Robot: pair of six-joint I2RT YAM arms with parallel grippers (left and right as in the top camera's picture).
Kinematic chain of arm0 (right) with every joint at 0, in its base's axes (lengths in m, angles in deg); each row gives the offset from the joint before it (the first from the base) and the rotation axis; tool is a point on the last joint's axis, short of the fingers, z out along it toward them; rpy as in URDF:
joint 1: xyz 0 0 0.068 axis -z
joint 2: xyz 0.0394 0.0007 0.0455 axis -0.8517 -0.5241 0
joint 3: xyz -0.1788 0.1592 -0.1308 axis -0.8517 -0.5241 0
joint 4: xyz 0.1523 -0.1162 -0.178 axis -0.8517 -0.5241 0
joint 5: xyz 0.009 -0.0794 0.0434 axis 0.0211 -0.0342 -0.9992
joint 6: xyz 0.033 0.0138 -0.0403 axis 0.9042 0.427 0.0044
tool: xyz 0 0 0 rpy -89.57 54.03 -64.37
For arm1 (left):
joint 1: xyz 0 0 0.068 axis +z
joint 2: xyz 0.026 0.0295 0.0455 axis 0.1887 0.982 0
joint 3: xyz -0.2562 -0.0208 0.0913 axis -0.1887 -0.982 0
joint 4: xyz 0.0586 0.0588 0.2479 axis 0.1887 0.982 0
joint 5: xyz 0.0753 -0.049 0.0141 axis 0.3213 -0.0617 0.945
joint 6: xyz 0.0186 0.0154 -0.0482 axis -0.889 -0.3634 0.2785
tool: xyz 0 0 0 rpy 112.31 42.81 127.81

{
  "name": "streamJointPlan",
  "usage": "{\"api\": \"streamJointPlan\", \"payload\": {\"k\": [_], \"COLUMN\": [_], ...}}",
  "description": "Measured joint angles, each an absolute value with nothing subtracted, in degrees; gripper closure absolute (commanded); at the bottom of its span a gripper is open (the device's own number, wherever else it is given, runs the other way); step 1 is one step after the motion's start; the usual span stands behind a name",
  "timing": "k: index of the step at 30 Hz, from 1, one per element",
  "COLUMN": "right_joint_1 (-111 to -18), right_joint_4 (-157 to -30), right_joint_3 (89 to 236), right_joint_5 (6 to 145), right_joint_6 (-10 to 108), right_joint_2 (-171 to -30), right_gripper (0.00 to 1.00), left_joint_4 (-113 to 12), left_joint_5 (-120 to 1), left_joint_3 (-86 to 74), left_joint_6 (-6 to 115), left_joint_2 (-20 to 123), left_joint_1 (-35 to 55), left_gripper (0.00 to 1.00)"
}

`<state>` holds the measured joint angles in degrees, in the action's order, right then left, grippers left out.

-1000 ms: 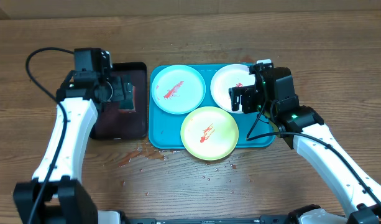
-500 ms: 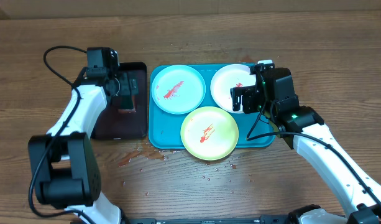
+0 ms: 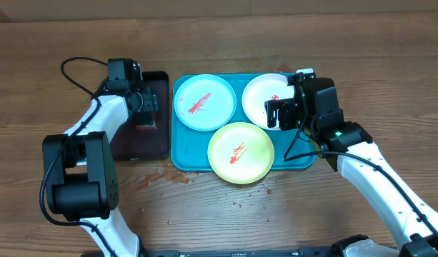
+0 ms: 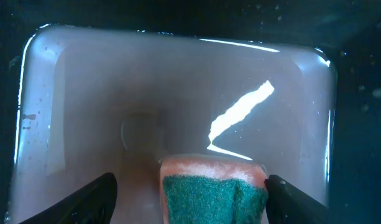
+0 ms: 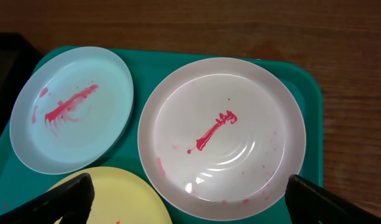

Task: Clean dirty plates on tray and stack at the side
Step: 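Reach the left gripper down to the sponge in the black tray, then grasp the green-and-pink sponge with the left gripper and lift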

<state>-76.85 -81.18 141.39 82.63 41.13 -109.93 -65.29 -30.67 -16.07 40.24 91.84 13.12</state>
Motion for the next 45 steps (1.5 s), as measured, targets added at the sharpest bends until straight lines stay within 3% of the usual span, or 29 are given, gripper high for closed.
{"api": "streamJointPlan", "payload": {"k": [23,30,35,43,45], "right_joint_1": [-76.9,-76.9,-76.9,-76.9,-76.9], "right_joint_4": [-81.1,-81.1,-81.1,-81.1,-81.1], "right_joint_3": [141.4,141.4,141.4,141.4,141.4], "right_joint_5": [82.6,82.6,82.6,82.6,82.6], "right_joint_6": [41.1,41.1,41.1,41.1,41.1], "right_joint_2": [-109.9,-109.9,-109.9,-109.9,-109.9], "right_gripper": [0.0,0.0,0.0,0.0,0.0], "left_joint_4": [-65.7,-65.7,-65.7,-66.3,-66.4], "left_joint_5": [-29.2,-29.0,-28.8,-28.4,-28.4], "left_joint_3": [-16.1,-16.1,-16.1,-16.0,-16.0], "left_joint_6": [42.4,43.0,43.2,43.3,43.4], "left_joint_2": [93.1,93.2,93.3,94.3,94.3], "left_joint_1": [9.4,9.4,9.4,9.4,9.4], "left_gripper": [0.41,0.54,0.55,0.7,0.78]}}
